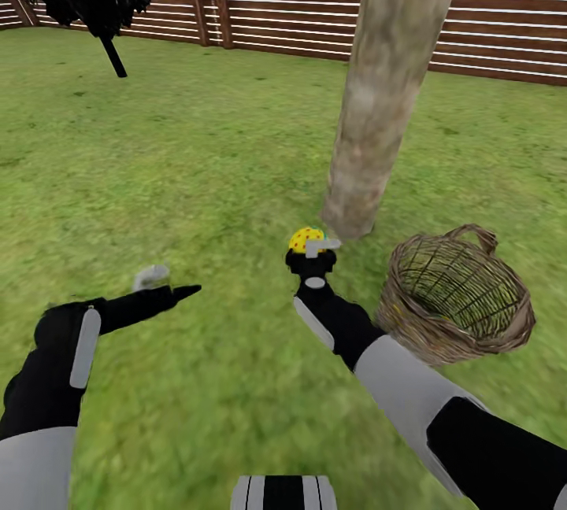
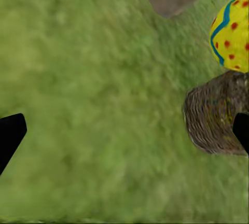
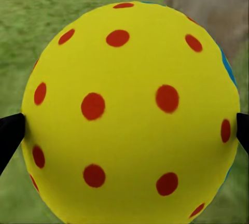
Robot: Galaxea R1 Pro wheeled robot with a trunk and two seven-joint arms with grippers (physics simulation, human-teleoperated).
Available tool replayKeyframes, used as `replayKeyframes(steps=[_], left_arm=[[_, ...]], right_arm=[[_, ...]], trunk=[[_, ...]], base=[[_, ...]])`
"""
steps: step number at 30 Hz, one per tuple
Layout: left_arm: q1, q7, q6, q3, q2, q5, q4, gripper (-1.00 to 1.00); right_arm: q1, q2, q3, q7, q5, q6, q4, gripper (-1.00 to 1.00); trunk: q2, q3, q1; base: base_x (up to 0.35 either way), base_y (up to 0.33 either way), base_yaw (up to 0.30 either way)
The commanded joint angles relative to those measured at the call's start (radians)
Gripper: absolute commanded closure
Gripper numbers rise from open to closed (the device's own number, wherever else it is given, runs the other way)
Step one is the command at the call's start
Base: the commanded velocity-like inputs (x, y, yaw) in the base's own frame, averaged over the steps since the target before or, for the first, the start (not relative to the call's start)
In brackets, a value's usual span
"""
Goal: Take the three Easter eggs out of the wicker basket on the lawn in the garden, then place them on the lawn next to a single tree (choose any tree) so that all three eggs are next to the same tree and none are left in the basket.
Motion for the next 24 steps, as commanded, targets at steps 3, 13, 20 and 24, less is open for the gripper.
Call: replayKeyframes(steps=[3,13,20,24], left_arm=[[0.102,-0.188,0.006,0.046,-0.003,0.002,-0.064,-1.0],[0.237,-0.291,0.005,0.201,-0.014,-0.003,-0.065,-1.0],[0.257,-0.292,0.006,0.214,-0.022,-0.004,-0.065,-1.0],[0.257,-0.292,0.006,0.222,-0.023,-0.005,-0.063,-1.0]], right_arm=[[-0.001,0.0,0.002,-0.006,-0.003,-0.149,0.16,1.0],[0.151,0.0,0.004,-0.006,0.002,-0.391,0.279,1.0],[0.181,0.0,0.001,-0.005,0.006,-0.399,0.273,1.0],[0.201,0.0,0.001,-0.002,0.006,-0.399,0.277,1.0]], trunk=[[0.0,-0.001,0.0],[0.0,-0.001,0.0],[0.0,-0.001,0.0],[0.0,-0.001,0.0]], base=[[0.0,0.004,0.0],[0.062,0.0,0.0],[0.319,0.0,0.0],[0.328,0.046,0.0]])
